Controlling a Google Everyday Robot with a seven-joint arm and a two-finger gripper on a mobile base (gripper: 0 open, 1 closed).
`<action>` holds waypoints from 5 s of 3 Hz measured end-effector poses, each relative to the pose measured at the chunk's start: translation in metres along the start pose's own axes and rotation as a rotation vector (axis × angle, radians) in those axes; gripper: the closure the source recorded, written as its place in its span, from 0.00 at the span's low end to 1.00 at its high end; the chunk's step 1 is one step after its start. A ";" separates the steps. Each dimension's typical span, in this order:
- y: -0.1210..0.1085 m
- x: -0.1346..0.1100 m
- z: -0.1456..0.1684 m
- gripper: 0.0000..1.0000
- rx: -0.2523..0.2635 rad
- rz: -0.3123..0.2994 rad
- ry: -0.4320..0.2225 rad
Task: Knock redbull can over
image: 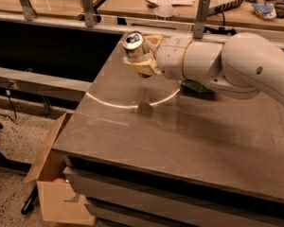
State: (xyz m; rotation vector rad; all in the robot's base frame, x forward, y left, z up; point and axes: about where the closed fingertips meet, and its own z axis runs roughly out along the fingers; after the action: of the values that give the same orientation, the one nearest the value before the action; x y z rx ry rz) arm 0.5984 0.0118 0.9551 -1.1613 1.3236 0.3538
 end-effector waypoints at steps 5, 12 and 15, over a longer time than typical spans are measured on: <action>0.028 0.013 -0.043 1.00 -0.384 -0.613 0.343; 0.080 0.102 -0.097 0.00 -0.912 -0.785 0.866; 0.028 0.047 -0.127 0.00 -0.452 -0.722 0.822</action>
Offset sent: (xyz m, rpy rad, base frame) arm -0.0025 0.0005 -0.0049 -0.1147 -0.0222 0.0168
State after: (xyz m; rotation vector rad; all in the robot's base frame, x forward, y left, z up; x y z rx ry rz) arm 0.5190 -0.0963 0.9237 -2.2138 1.4100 -0.4315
